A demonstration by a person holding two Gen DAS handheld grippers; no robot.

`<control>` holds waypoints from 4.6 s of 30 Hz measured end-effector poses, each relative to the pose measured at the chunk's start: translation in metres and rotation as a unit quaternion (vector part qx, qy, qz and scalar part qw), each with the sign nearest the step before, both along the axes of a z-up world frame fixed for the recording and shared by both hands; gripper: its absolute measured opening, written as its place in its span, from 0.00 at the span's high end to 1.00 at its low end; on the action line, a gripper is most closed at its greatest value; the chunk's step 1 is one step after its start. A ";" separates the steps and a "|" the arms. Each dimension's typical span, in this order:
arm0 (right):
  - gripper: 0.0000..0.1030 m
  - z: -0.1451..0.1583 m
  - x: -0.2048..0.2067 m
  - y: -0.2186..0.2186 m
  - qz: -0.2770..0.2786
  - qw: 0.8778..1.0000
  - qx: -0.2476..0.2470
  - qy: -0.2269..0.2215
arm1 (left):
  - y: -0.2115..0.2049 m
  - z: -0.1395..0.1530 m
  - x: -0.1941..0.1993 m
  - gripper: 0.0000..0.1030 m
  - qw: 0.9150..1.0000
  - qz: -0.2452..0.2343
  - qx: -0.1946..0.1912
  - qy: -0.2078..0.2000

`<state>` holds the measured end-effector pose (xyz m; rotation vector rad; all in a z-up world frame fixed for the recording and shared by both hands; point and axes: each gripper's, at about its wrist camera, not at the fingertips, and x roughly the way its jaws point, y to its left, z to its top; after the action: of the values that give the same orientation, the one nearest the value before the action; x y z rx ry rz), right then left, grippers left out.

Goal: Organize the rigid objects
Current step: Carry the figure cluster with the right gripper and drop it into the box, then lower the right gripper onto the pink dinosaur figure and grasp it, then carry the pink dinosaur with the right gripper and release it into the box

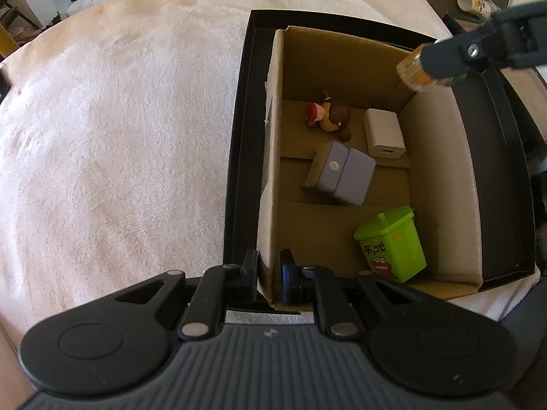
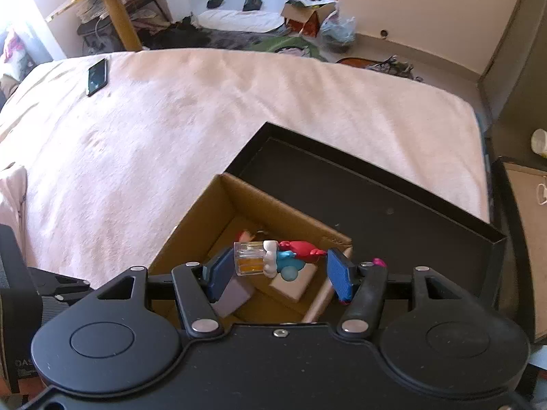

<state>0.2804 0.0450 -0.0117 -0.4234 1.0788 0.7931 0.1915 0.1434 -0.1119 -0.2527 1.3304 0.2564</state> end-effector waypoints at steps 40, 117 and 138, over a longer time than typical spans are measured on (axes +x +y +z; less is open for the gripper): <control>0.43 -0.053 0.054 -0.070 -0.091 0.994 0.003 0.062 | -0.008 -0.005 0.009 0.88 1.000 0.001 0.023 0.020; 0.65 -0.019 0.031 -0.072 -0.129 0.991 0.021 0.031 | -0.001 0.005 -0.002 0.88 1.000 -0.003 0.007 0.006; 0.59 -0.020 -0.012 -0.008 -0.079 0.996 0.012 0.041 | 0.011 0.011 -0.013 0.88 0.999 0.001 -0.026 -0.024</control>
<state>0.2685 0.0366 -0.0316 -0.2831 1.1624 0.6859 0.1787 0.1544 -0.1004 -0.3010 1.2899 0.2160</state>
